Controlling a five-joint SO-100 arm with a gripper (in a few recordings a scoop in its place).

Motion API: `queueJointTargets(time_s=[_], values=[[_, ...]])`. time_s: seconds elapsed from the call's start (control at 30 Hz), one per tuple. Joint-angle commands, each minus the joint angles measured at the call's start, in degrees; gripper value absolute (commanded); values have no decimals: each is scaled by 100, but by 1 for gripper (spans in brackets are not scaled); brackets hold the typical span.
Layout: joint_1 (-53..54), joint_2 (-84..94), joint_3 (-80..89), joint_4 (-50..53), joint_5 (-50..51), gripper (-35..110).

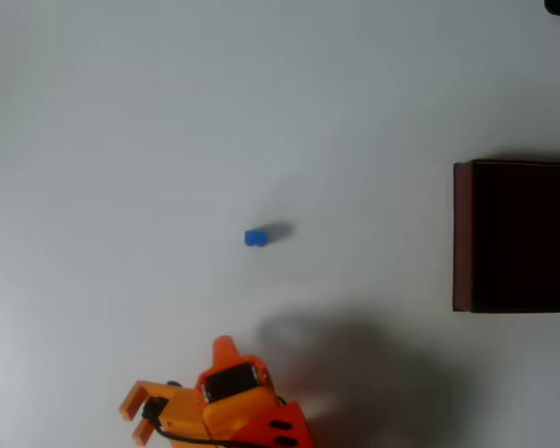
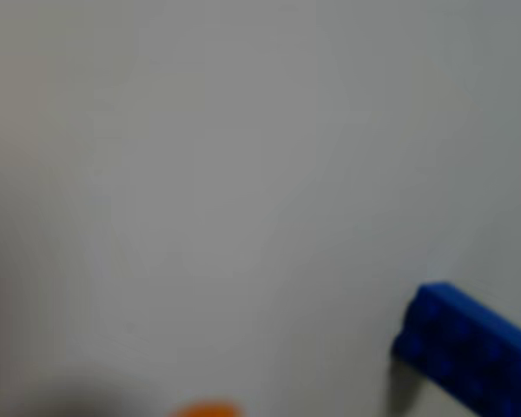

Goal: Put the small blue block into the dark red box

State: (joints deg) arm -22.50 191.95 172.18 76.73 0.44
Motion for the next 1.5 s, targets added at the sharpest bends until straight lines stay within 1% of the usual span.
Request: queueJointTargets(time_s=[0.0, 0.97, 1.0, 1.1, 1.2, 1.47], values=[[-62, 44, 0, 53, 167, 0], [-53, 44, 0, 53, 176, 0], [-70, 44, 0, 53, 202, 1], [-299, 53, -18, 26, 132, 9], [-343, 53, -62, -26, 439, 14], [-114, -167, -536, 26, 457, 20]])
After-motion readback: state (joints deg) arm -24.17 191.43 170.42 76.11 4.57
